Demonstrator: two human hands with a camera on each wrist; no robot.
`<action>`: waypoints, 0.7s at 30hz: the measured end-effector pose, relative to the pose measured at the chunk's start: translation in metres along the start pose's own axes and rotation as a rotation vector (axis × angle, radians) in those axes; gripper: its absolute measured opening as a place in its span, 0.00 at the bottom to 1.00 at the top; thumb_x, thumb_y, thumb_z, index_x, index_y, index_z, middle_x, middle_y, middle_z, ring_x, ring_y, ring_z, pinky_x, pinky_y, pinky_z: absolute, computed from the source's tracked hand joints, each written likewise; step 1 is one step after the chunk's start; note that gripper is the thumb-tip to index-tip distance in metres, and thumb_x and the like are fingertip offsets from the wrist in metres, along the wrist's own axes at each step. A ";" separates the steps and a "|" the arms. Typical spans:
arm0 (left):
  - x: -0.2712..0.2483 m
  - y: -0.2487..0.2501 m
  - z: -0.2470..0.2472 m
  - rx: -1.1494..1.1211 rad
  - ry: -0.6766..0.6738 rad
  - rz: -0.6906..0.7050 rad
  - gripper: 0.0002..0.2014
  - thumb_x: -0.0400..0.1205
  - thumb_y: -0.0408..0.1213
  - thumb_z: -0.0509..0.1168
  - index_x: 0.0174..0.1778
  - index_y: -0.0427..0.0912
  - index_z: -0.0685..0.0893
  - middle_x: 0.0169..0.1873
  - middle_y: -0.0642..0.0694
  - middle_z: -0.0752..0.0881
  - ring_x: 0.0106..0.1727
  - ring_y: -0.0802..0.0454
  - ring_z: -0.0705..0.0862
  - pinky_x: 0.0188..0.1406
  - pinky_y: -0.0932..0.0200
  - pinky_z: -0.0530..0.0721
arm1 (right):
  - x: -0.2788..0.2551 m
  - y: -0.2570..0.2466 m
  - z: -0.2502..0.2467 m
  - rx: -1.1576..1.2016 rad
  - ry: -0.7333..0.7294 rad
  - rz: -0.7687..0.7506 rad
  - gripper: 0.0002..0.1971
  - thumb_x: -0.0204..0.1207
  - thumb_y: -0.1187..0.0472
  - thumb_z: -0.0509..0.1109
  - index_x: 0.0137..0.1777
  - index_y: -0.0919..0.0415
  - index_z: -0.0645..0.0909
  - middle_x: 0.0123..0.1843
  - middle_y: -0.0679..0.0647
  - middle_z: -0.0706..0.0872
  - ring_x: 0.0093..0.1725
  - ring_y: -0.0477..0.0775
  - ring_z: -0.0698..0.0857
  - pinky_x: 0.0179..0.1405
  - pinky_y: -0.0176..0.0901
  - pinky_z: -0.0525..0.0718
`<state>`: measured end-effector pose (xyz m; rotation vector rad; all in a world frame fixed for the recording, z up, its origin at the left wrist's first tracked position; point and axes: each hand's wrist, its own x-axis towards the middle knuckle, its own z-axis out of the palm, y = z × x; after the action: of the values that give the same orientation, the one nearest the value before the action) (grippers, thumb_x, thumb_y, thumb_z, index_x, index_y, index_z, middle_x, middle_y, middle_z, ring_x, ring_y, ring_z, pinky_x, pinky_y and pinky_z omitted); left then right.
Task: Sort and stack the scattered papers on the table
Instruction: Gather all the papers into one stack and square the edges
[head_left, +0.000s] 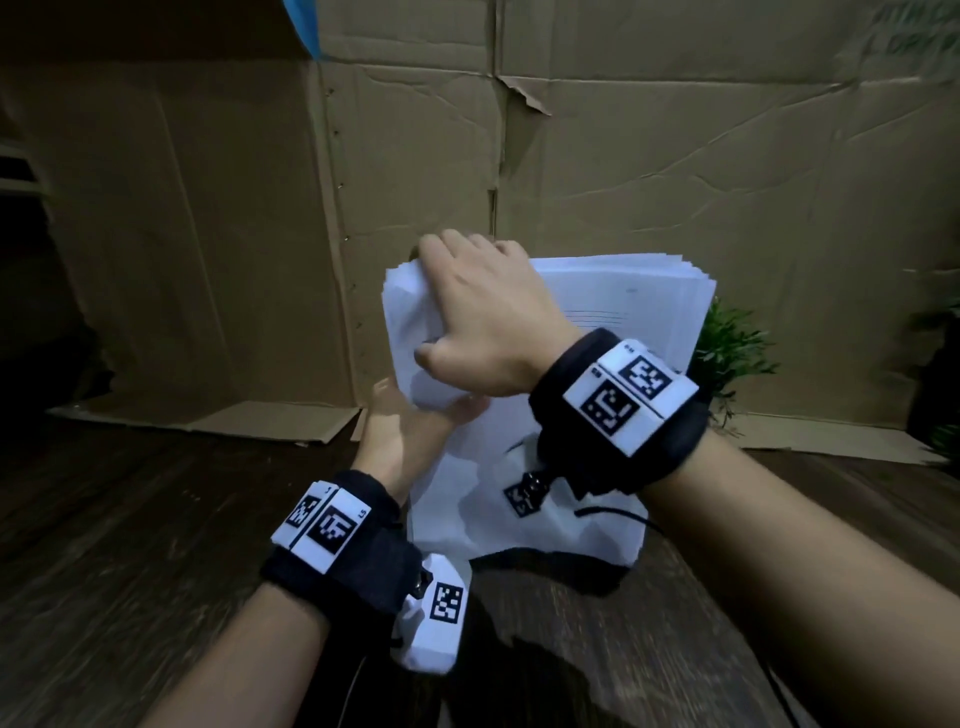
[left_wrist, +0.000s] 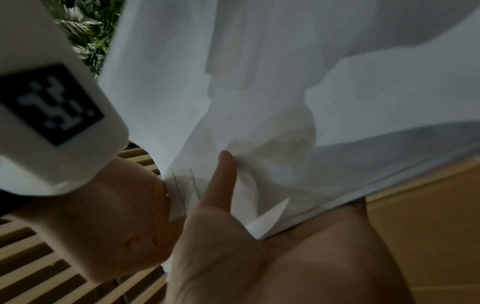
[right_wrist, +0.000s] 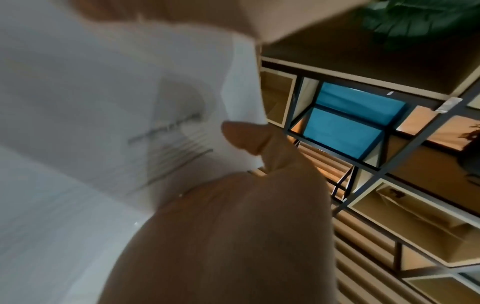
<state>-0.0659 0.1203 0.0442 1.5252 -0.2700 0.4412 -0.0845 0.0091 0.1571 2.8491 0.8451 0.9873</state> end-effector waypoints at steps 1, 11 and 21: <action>0.001 0.000 -0.001 0.024 0.017 -0.005 0.09 0.72 0.33 0.80 0.45 0.43 0.89 0.36 0.49 0.93 0.36 0.53 0.91 0.35 0.52 0.89 | 0.001 0.001 0.001 0.012 -0.034 -0.031 0.19 0.69 0.49 0.69 0.53 0.55 0.66 0.51 0.50 0.72 0.55 0.58 0.77 0.52 0.49 0.67; -0.004 0.001 0.008 -0.181 0.031 -0.025 0.12 0.75 0.25 0.75 0.53 0.37 0.88 0.46 0.46 0.92 0.45 0.54 0.92 0.38 0.63 0.88 | -0.018 0.059 -0.012 -0.213 -0.090 0.145 0.31 0.77 0.38 0.70 0.70 0.60 0.70 0.67 0.58 0.79 0.70 0.63 0.76 0.78 0.58 0.62; -0.003 -0.006 -0.002 -0.128 -0.095 -0.121 0.27 0.64 0.43 0.80 0.61 0.44 0.87 0.54 0.48 0.92 0.56 0.49 0.90 0.60 0.47 0.86 | -0.026 0.084 -0.019 -0.155 -0.057 0.147 0.37 0.75 0.37 0.72 0.76 0.60 0.68 0.70 0.59 0.76 0.72 0.64 0.73 0.74 0.56 0.65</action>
<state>-0.0662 0.1218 0.0371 1.4301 -0.2731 0.2515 -0.0715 -0.0784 0.1720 2.8231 0.5365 0.9349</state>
